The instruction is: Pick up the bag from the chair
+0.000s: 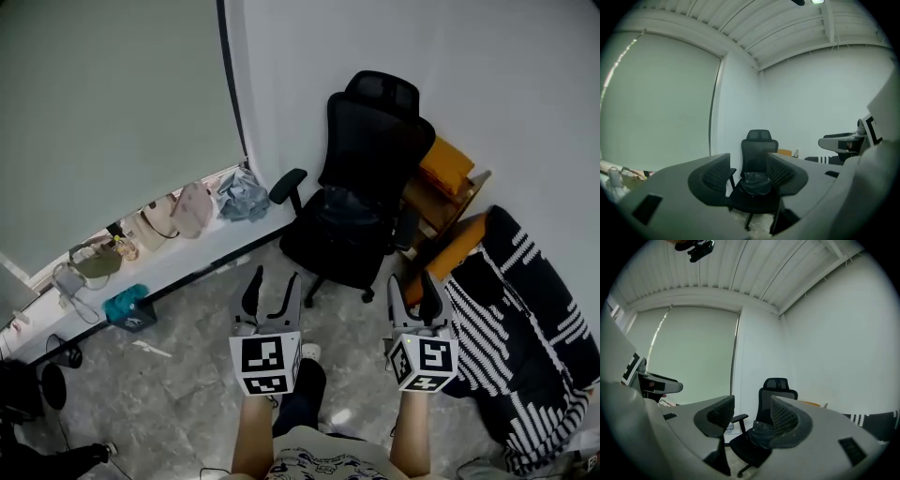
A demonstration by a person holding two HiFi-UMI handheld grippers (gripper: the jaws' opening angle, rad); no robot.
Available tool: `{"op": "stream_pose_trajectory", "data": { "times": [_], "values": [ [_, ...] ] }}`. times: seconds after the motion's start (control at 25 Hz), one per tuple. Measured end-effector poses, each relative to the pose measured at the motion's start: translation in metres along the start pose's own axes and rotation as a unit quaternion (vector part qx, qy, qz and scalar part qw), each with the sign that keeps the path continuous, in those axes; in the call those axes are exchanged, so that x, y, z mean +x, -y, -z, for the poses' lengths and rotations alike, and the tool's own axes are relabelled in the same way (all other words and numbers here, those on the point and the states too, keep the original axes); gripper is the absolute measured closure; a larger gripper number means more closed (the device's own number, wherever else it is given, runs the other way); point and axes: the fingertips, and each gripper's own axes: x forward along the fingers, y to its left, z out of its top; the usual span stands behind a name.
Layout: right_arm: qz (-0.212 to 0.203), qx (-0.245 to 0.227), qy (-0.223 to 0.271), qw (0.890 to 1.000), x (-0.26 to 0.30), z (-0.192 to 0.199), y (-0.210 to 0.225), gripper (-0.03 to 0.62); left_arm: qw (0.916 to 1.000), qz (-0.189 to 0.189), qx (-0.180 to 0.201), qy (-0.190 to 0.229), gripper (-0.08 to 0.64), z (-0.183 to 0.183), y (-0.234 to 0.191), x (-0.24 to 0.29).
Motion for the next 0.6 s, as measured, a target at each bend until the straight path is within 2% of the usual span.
{"op": "stream_pose_trajectory", "data": {
  "times": [0.6],
  "values": [
    [0.051,-0.003,0.007,0.999,0.26,-0.026,0.052,0.345,0.9987,0.049,0.013,0.0,0.322,-0.041,-0.069,0.28]
  ]
}}
